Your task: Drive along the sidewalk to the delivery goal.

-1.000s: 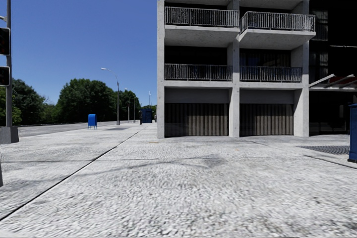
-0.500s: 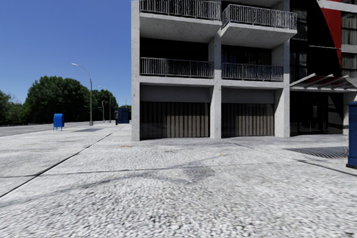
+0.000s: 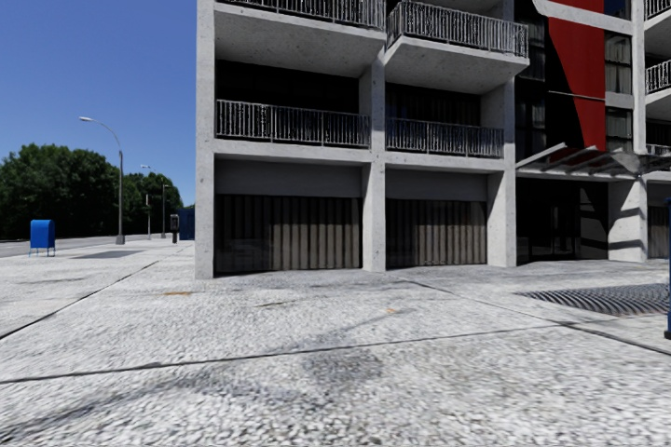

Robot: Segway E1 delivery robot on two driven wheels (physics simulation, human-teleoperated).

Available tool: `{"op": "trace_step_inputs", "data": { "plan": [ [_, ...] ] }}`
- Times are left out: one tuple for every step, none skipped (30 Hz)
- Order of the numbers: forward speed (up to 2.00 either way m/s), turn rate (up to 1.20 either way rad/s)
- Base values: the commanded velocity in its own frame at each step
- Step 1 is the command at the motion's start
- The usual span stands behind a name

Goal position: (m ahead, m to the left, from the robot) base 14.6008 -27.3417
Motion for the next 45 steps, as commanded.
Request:
{"op": "trace_step_inputs", "data": {
  "plan": [
    [1.44, -0.35],
    [1.44, -0.35],
    [1.44, -0.35],
    [1.44, -0.35],
    [1.44, -0.35],
    [1.44, -0.35],
    [1.44, -0.35],
    [1.44, -0.35],
    [1.44, -0.35],
    [1.44, -0.35],
    [1.44, -0.35],
    [1.44, -0.35],
    [1.44, -0.35],
    [1.46, -0.35],
    [1.49, -0.35],
    [1.51, -0.35],
    [1.51, -0.35],
    [1.53, -0.35],
    [1.54, -0.35],
    [1.54, -0.35],
    [1.54, -0.35],
    [1.54, -0.36],
    [1.54, -0.36],
    [1.54, -0.36],
    [1.54, -0.36],
    [1.54, -0.36],
    [1.54, -0.36],
    [1.54, -0.36],
    [1.54, -0.36],
    [1.54, -0.39],
    [1.54, -0.41],
    [1.54, -0.41],
    [1.55, -0.42],
    [1.58, -0.43],
    [1.63, -0.43],
    [1.66, -0.44],
    [1.66, -0.44],
    [1.66, -0.44],
    [1.67, -0.44],
    [1.67, -0.44],
    [1.67, -0.44],
    [1.68, -0.44],
    [1.72, -0.44],
    [1.74, -0.44],
    [1.74, -0.44]
  ]
}}
